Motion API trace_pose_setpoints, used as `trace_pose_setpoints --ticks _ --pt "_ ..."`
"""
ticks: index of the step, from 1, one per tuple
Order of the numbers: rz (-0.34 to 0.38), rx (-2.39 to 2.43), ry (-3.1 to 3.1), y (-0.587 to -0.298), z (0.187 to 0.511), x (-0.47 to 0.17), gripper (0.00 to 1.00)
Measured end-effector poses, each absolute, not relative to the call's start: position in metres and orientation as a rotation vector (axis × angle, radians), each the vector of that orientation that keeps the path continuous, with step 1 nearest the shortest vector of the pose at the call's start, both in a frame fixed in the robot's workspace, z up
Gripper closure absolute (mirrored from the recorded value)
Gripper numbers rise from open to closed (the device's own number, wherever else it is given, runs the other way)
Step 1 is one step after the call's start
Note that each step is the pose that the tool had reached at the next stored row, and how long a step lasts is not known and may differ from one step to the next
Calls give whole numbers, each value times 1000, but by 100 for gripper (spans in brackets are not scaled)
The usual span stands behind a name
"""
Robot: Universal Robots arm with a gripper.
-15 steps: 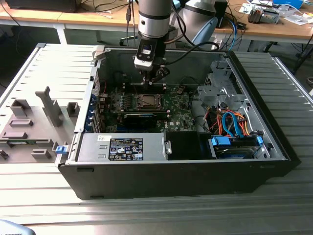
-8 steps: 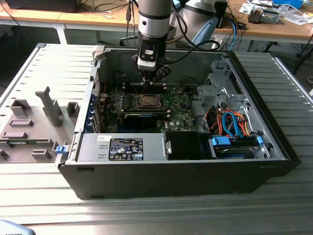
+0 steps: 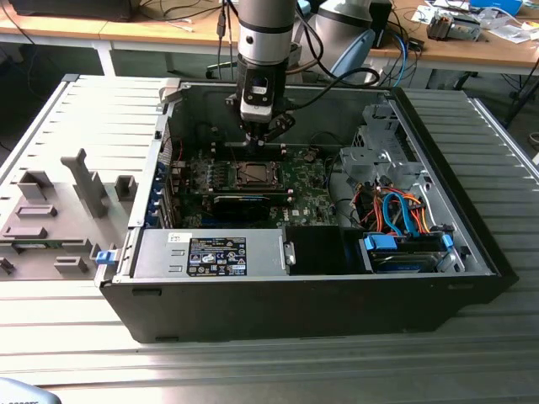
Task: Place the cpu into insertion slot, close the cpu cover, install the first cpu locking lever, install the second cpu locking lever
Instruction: 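Install the first cpu locking lever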
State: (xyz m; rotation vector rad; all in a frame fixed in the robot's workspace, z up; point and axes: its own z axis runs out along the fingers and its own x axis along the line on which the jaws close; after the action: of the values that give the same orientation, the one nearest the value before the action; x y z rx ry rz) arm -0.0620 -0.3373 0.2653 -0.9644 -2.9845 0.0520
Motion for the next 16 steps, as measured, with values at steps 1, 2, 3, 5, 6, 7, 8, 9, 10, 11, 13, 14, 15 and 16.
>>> trace_pose_setpoints --ticks 1,2,3,5,6,7,8,9,10,11,13,14,15,16 --pt "52 -954 -2988 -337 265 -62 89" --pt "52 -932 -2995 -337 265 -62 89" --pt "52 -912 -3002 -337 265 -62 89" --pt "52 -887 -3009 -337 265 -62 89" --pt "52 -863 -3017 -337 265 -62 89" --pt "52 -837 -3024 -337 265 -62 89" --pt "52 -819 -3029 -337 265 -62 89" --pt "52 -797 -3035 -337 265 -62 89" --pt "51 -776 -3041 -337 265 -62 89" --pt "51 -744 -3049 -337 265 -62 89" --pt "51 -678 -3065 -337 265 -62 89" --pt "50 -652 -3071 -337 265 -62 89" --pt "49 -625 -3077 -337 265 -62 89" --pt "48 -580 -3086 -337 265 -62 89"
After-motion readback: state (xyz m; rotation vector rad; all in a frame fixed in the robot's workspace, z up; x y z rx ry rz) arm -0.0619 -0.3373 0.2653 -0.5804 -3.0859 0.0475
